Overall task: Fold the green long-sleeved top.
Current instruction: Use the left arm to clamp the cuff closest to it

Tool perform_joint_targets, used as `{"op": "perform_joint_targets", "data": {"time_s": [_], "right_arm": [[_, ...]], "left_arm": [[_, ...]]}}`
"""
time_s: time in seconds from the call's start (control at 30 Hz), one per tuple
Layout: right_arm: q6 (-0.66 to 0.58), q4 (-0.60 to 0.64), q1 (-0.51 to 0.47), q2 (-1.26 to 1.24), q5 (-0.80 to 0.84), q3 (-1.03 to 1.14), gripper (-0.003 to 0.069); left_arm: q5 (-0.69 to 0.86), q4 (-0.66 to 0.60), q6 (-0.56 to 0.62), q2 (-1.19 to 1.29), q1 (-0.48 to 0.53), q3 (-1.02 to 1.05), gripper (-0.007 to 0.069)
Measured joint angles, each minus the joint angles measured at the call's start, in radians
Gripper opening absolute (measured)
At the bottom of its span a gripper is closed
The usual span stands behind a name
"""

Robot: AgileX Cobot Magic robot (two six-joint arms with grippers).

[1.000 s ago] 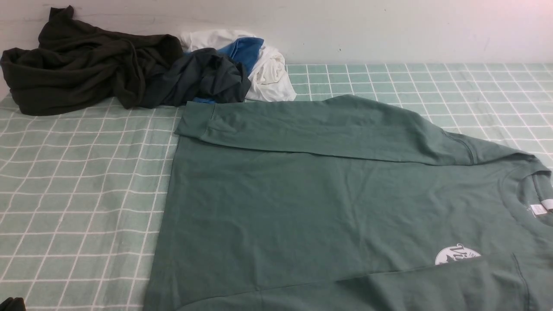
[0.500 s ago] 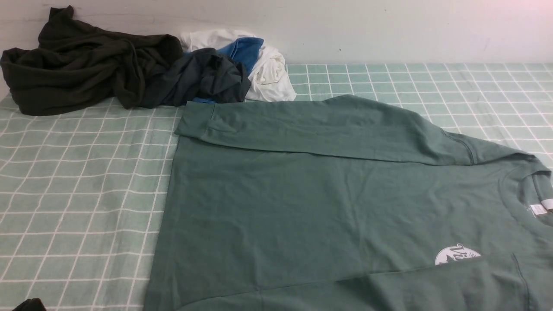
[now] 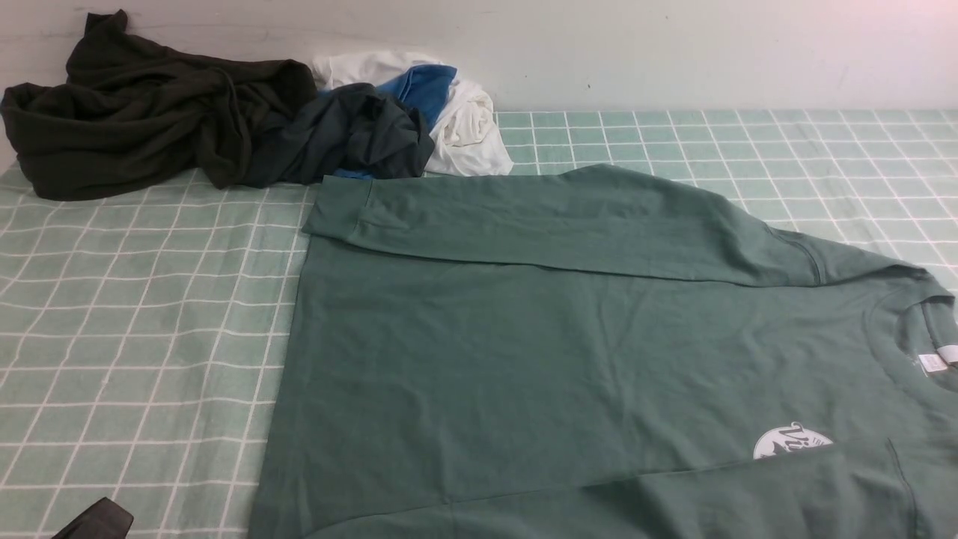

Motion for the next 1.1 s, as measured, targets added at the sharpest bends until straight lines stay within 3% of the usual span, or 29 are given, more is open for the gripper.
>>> {"op": "perform_joint_targets", "data": {"time_s": [0.2,0.23,0.37,0.5,0.57,0.6,0.73,0.83,0.93,1.1], "right_arm": [[-0.038,0.064,0.000,0.000,-0.045,0.000,-0.0014],[-0.046,0.066,0.000,0.000,-0.072,0.000,-0.0014],[-0.101,0.056,0.000,0.000,-0.102,0.000,-0.0014],[-0.235,-0.006,0.000,0.026,-0.056,-0.057,-0.0014],[-0.343,-0.106,0.000,0.150,0.000,-0.188,-0.0014],[-0.351,-0.106,0.000,0.162,0.006,-0.199,-0.0014],[-0.485,-0.324,0.000,0.447,0.252,-0.471,-0.0014],[-0.509,-0.429,0.000,0.640,0.498,-0.648,-0.0014],[-0.493,-0.469,0.025,0.815,0.723,-0.772,-0.0014],[-0.458,-0.488,0.137,0.946,0.878,-0.812,-0.0014]], "left_arm": [[0.021,-0.002,0.131,0.000,0.000,-0.026,-0.0003],[0.045,-0.001,0.228,0.000,0.000,-0.066,-0.0003],[0.098,0.025,0.390,0.025,0.000,-0.178,-0.0003],[0.208,0.157,0.455,0.180,0.000,-0.314,-0.0003],[0.346,0.335,0.464,0.363,0.000,-0.440,-0.0003],[0.357,0.350,0.465,0.363,0.000,-0.451,-0.0003],[0.581,0.631,0.463,0.643,-0.003,-0.693,-0.0003],[0.693,0.749,0.421,0.779,-0.055,-0.827,-0.0003],[0.769,0.804,0.388,0.904,-0.173,-0.878,0.0011],[0.797,0.811,0.385,1.080,-0.348,-0.877,0.0097]]}}
